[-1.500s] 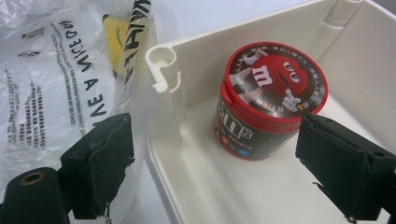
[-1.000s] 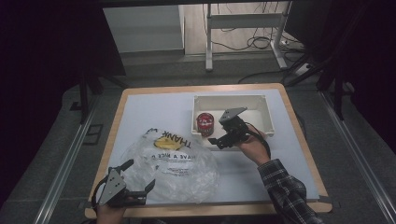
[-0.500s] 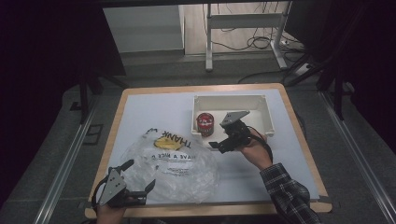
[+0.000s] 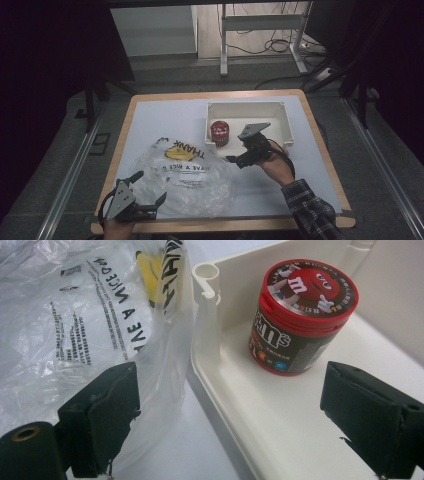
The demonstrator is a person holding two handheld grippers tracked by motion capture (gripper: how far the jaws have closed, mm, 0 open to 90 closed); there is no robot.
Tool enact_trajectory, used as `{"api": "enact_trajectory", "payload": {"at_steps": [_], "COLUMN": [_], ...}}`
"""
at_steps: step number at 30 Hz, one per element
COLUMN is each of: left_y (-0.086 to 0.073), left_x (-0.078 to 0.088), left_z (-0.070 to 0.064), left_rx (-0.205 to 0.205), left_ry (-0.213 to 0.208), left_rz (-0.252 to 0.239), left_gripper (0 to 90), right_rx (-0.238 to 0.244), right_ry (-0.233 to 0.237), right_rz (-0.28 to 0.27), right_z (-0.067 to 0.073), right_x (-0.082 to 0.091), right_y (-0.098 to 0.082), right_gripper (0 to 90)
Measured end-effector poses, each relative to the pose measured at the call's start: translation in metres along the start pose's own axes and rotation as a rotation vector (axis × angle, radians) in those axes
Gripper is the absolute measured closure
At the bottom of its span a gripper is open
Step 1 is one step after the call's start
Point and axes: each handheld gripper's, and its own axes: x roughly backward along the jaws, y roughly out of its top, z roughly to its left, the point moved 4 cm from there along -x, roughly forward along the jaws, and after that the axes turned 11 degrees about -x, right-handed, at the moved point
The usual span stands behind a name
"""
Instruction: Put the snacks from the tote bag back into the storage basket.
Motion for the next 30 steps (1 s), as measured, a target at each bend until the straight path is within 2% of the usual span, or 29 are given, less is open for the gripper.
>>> {"api": "enact_trajectory", "payload": {"at_steps": [8,25,30], "left_y": [0.000,0.000,0.000], "left_x": [0.000,0.000,-0.001], "left_z": [0.000,-0.001,-0.001], "left_rx": [-0.002,-0.003,-0.004], "left_ry": [-0.001,-0.002,-0.003], "left_rz": [0.000,0.003,0.004], "left_gripper": [1.8,1.8,1.8], "right_rx": [-0.015,-0.015,-0.028], "right_ry": [-0.018,-0.016,-0.016], "right_rz": [0.000,-0.034,-0.046], "right_z": [-0.001,0.001,0.001], "right_x": [0.005,0.020,0.024], "right_y": [-0.005,-0.011,-0.013], "right_gripper": [9.2,9.2,9.2]}}
